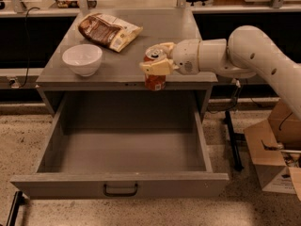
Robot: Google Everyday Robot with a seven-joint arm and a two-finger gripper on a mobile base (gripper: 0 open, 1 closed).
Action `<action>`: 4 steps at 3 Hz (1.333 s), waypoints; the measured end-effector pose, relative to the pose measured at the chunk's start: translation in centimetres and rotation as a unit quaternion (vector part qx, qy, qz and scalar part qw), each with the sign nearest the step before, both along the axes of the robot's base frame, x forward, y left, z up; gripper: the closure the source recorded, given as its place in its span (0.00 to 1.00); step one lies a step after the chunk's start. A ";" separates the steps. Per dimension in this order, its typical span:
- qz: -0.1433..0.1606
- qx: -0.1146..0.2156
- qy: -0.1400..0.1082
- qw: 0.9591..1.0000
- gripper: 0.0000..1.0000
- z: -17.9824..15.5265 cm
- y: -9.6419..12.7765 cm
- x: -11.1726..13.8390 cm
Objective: Place coke can into top drawer
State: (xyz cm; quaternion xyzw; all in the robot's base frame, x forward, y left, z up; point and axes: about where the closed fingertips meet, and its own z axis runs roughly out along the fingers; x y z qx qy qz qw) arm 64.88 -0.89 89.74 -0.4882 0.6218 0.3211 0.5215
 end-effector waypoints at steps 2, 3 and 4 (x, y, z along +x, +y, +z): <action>0.022 0.032 0.009 0.999 1.00 -0.1 0.6 -0.6; 0.022 0.032 0.009 0.999 1.00 0.0 0.6 -0.6; 0.052 0.058 0.043 0.996 1.00 -1.2 0.7 -4.2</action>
Offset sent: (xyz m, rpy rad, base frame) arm -0.0246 0.0145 -0.0032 0.2722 0.0790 0.1778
